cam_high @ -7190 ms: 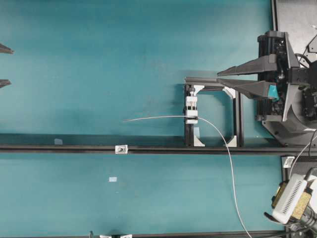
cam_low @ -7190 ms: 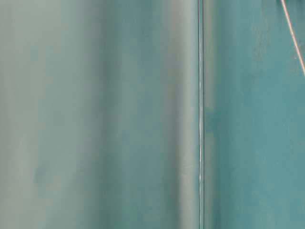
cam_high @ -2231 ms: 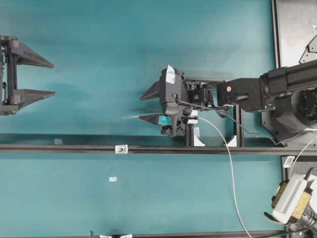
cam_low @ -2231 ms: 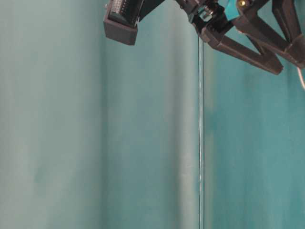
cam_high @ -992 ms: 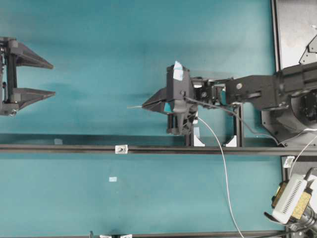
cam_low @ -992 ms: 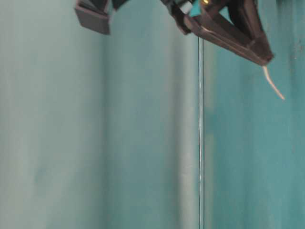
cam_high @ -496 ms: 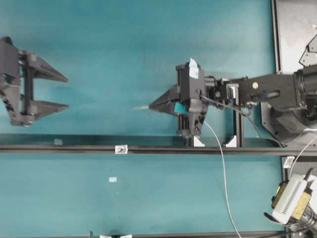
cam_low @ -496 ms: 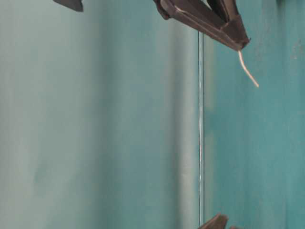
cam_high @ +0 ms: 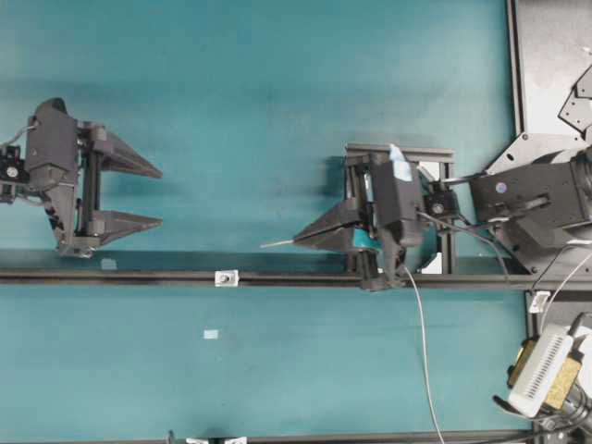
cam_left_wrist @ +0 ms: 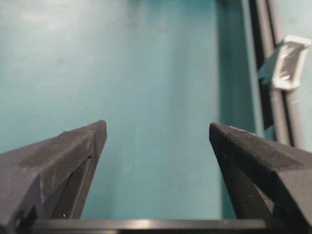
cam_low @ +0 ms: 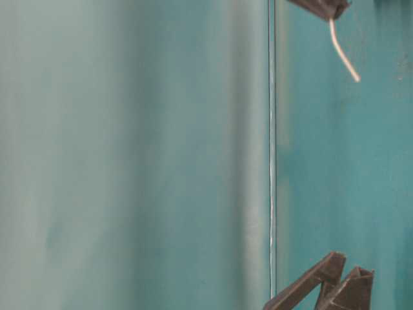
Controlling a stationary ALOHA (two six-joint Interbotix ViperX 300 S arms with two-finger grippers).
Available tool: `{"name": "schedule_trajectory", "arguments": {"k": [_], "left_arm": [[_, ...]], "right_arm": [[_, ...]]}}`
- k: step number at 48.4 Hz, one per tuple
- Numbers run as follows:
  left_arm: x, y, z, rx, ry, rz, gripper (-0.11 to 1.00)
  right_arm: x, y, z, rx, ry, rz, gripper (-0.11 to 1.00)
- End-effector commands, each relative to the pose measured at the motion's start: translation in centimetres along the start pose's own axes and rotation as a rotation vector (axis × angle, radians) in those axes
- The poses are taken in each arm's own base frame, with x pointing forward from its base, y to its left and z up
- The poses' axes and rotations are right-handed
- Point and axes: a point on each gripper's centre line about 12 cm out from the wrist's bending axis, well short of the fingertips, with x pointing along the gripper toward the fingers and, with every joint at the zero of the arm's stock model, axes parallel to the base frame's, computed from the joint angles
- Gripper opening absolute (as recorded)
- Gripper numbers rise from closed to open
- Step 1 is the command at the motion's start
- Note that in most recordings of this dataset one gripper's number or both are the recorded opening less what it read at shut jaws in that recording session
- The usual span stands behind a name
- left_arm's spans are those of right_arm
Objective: Insert the wire into the hole on the right side and pull it with the left arm.
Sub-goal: 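Pull the wire out and carry it down toward the white bracket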
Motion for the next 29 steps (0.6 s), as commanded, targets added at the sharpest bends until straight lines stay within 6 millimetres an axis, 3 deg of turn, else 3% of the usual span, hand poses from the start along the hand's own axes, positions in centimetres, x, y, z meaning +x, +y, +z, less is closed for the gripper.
{"name": "schedule_trajectory", "arguments": {"k": [1, 15, 29], "left_arm": [[0.4, -1.0, 0.7, -0.006, -0.043, -0.033, 0.52], [1.3, -2.5, 0.1, -0.016, -0.087, -0.08, 0.52], [3.1, -3.2, -0.9, -0.026, -0.095, -0.103, 0.52]], "right_arm": [[-0.5, 0.9, 0.5, 0.013, -0.073, 0.035, -0.05], [-1.4, 2.1, -1.0, 0.054, -0.155, 0.034, -0.05], [-0.4, 4.2, -2.6, 0.026, -0.149, -0.054, -0.05]]}}
